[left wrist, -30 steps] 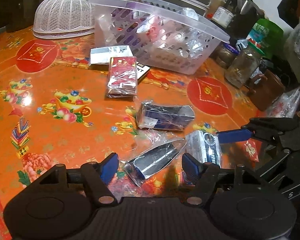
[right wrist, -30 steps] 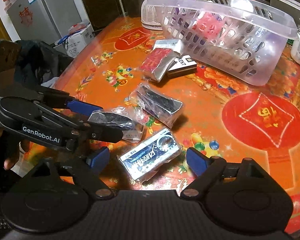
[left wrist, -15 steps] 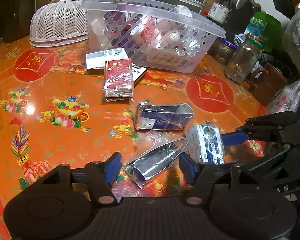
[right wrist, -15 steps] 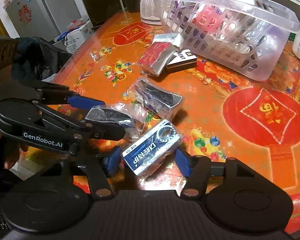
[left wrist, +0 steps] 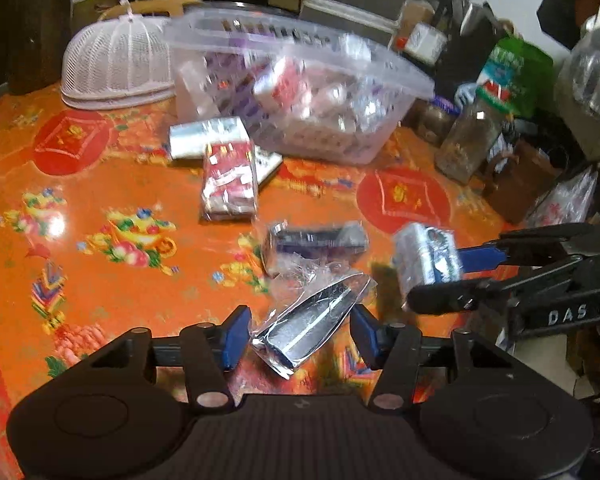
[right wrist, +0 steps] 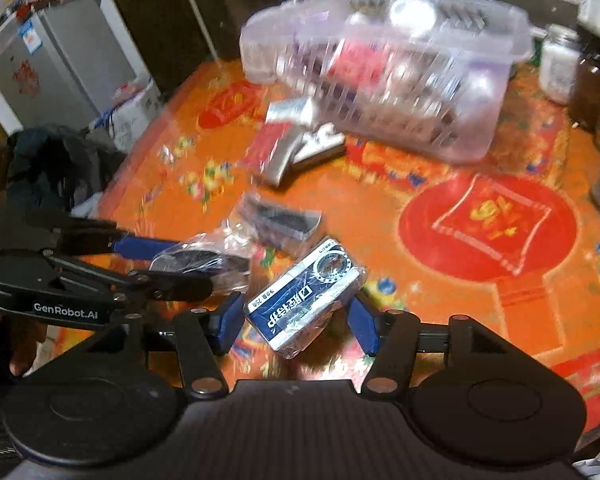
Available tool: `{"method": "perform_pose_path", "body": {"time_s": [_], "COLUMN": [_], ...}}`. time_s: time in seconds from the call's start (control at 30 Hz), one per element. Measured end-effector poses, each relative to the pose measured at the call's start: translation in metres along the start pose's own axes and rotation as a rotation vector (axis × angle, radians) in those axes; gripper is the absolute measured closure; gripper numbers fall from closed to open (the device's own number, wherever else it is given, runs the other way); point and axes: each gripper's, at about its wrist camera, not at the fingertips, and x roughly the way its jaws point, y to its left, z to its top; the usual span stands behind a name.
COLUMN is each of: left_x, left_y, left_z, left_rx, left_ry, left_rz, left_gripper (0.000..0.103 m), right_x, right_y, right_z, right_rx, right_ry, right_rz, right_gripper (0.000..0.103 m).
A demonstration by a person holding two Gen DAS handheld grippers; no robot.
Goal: Organize objects
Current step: 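Carry both items over the clear basket and open both tools, then grasp the plastic-wrapped dark packet with the left tool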
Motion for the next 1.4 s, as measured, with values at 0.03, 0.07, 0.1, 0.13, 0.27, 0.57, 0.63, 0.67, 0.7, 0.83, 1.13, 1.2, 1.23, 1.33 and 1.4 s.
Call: {"method": "perform_pose_path", "body": {"time_s": [0.03, 0.07, 0.1, 0.13, 0.27, 0.57, 0.63, 0.67, 0.7, 0.83, 1.13, 1.2, 1.23, 1.33, 1.4], "left_x": [-0.004, -0.009, -0.014, -0.019, -0.044, -0.007, 0.023, 0.037, 0.047, 0.069, 0.004, 0.001, 0.004, 0.018, 0.028], "left_y": [0.001, 0.002, 0.004, 0.004, 0.002, 0.005, 0.006, 0.007, 0.007, 0.006, 0.004, -0.003, -0.007, -0.011, -0.011], "left_z": [0.003, 0.007, 0.013, 0.019, 0.062, 0.223, 0.246, 0.255, 0.258, 0.262, 0.187, 0.155, 0.136, 0.095, 0.076], "left_rx": [-0.007, -0.015, -0.023, -0.027, -0.024, -0.038, -0.052, -0.051, -0.053, -0.055, -0.030, -0.007, 0.006, 0.014, -0.006], "left_ry": [-0.012, -0.027, -0.043, -0.060, -0.166, -0.240, -0.195, -0.165, -0.149, -0.120, -0.238, -0.196, -0.166, -0.085, -0.036], "left_rz": [-0.001, -0.005, -0.011, -0.015, -0.045, -0.058, -0.030, -0.019, -0.014, -0.033, -0.043, -0.042, -0.042, -0.011, -0.010], "left_gripper": [0.045, 0.045, 0.045, 0.045, 0.045, 0.045, 0.045, 0.045, 0.045, 0.038, 0.013, 0.013, 0.013, 0.013, 0.013], "right_x": [-0.005, -0.010, -0.014, -0.019, -0.049, -0.029, -0.009, 0.001, 0.009, 0.025, -0.029, -0.034, -0.036, -0.036, -0.034], "right_y": [0.000, 0.000, 0.000, -0.001, -0.005, -0.061, -0.074, -0.080, -0.084, -0.090, -0.066, -0.063, -0.062, -0.060, -0.058], "right_z": [0.004, 0.008, 0.014, 0.020, 0.057, 0.200, 0.215, 0.219, 0.222, 0.222, 0.180, 0.163, 0.157, 0.137, 0.125], "right_rx": [0.001, 0.003, 0.008, 0.016, 0.022, 0.042, 0.062, 0.070, 0.081, 0.095, 0.150, 0.180, 0.197, 0.259, 0.275], "right_ry": [-0.015, -0.031, -0.044, -0.057, -0.174, -0.228, -0.198, -0.179, -0.167, -0.151, -0.262, -0.241, -0.225, -0.171, -0.141], "right_rz": [-0.008, -0.022, -0.037, -0.046, -0.053, -0.145, -0.174, -0.177, -0.182, -0.204, -0.224, -0.230, -0.236, -0.264, -0.258], "right_gripper": [0.043, 0.043, 0.043, 0.043, 0.043, 0.043, 0.043, 0.043, 0.043, 0.039, 0.000, 0.000, 0.000, 0.000, 0.000]}}
